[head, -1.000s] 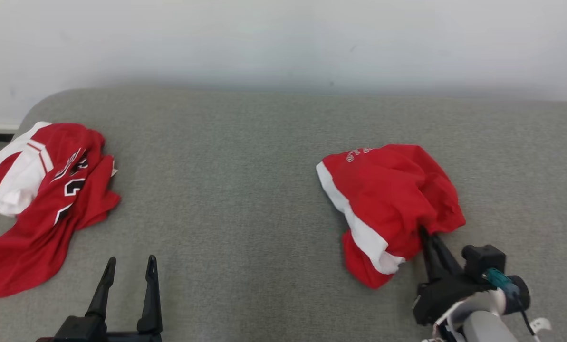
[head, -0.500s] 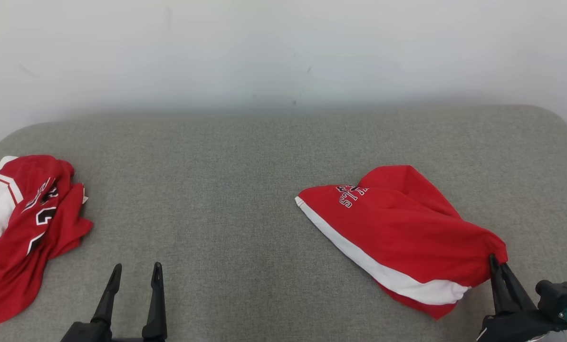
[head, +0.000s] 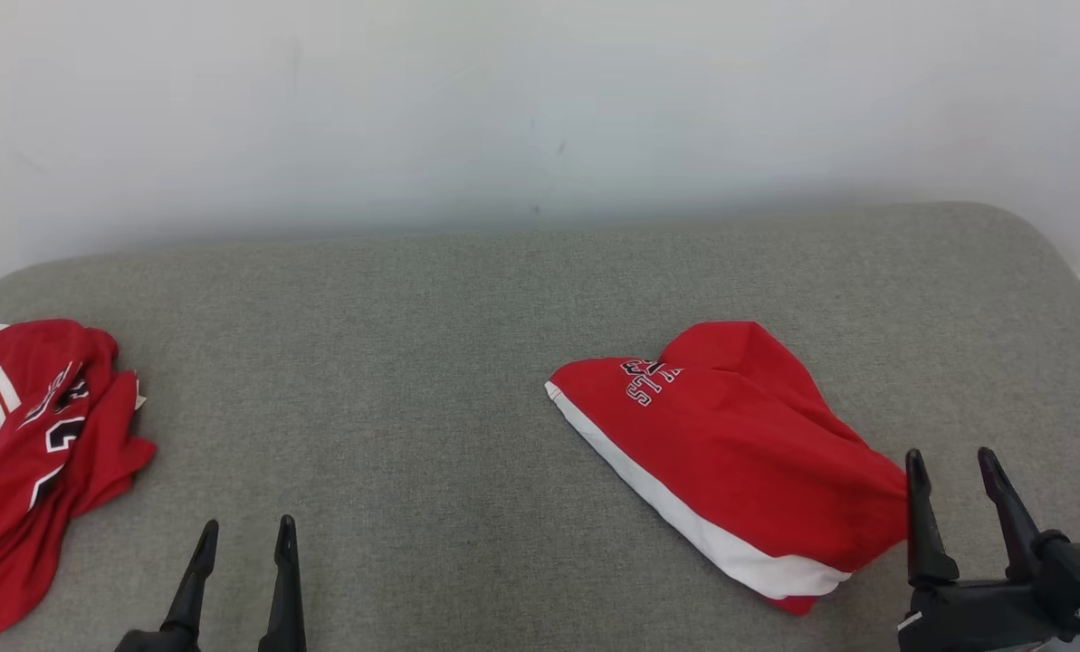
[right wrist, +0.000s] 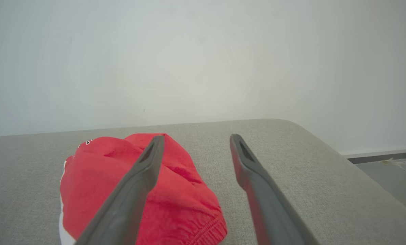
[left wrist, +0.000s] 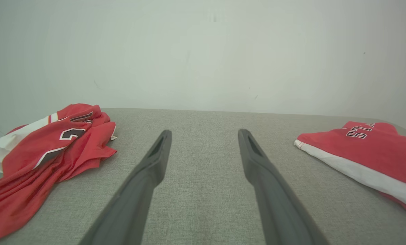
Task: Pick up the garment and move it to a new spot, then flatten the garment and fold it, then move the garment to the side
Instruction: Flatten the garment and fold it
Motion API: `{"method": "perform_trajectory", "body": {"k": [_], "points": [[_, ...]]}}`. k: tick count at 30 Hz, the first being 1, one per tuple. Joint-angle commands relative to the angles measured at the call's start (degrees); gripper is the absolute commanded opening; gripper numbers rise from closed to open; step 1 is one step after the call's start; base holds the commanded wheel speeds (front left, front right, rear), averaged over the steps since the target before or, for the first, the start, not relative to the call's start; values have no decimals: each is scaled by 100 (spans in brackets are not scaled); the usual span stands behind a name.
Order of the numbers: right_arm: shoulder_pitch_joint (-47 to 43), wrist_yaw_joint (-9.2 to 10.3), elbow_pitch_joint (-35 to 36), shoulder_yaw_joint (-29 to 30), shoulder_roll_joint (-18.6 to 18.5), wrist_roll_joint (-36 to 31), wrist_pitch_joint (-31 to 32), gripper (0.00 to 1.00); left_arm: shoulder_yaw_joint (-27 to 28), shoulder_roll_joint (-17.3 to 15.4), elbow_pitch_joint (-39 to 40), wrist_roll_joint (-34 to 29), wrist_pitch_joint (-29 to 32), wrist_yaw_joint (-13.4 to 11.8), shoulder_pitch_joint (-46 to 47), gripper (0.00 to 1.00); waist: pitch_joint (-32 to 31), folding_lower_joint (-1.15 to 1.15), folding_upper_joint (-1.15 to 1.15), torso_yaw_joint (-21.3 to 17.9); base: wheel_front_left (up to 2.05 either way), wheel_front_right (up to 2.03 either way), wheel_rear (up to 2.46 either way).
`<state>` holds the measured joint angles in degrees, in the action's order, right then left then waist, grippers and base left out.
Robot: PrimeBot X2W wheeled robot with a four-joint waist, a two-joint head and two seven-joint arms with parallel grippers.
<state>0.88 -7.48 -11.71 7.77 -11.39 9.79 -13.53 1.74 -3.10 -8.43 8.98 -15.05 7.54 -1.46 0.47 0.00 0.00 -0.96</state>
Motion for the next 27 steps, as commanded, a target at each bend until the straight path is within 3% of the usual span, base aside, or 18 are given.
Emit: {"method": "perform_trajectory", "body": {"k": [1, 9, 14, 15, 16, 18, 23, 27], "points": [[-68, -1, 185, -12, 110, -88, -71, 100, 11, -14, 33, -55, -20, -12, -28, 100, 19, 0, 0, -50, 0, 0, 0], [50, -1, 733, -388, 508, -172, -171, 100, -37, -199, 58, 10, -20, -11, 250, 100, 214, 0, 0, -334, 0, 0, 0], [147, -1, 725, -626, 700, -98, -171, 100, -641, -848, -164, 203, -20, -11, 865, 100, 470, 0, 0, -581, 0, 0, 0], [147, -1, 725, -626, 700, -98, -171, 100, -641, -848, -164, 203, -20, -11, 865, 100, 470, 0, 0, -581, 0, 0, 0], [219, -1, 691, -701, 747, -68, -172, 100, -963, -1246, -345, 341, -19, -11, 1216, 100, 589, 0, 0, -717, 0, 0, 0], [254, -1, 685, -727, 774, -46, -173, 100, -1109, -1395, -441, 413, 3, -11, 1395, 100, 642, 0, 0, -785, 0, 0, 0], [486, -1, 551, -885, 848, 36, -173, 100, -1808, -2091, -841, 1153, 301, -11, 2399, 100, 999, 0, 0, -1331, 0, 0, 0], [590, -1, 503, -939, 862, 155, -172, 100, -2204, -2337, -971, 1553, 493, -11, 2777, 100, 1145, 0, 0, -1603, 0, 0, 0]]}}
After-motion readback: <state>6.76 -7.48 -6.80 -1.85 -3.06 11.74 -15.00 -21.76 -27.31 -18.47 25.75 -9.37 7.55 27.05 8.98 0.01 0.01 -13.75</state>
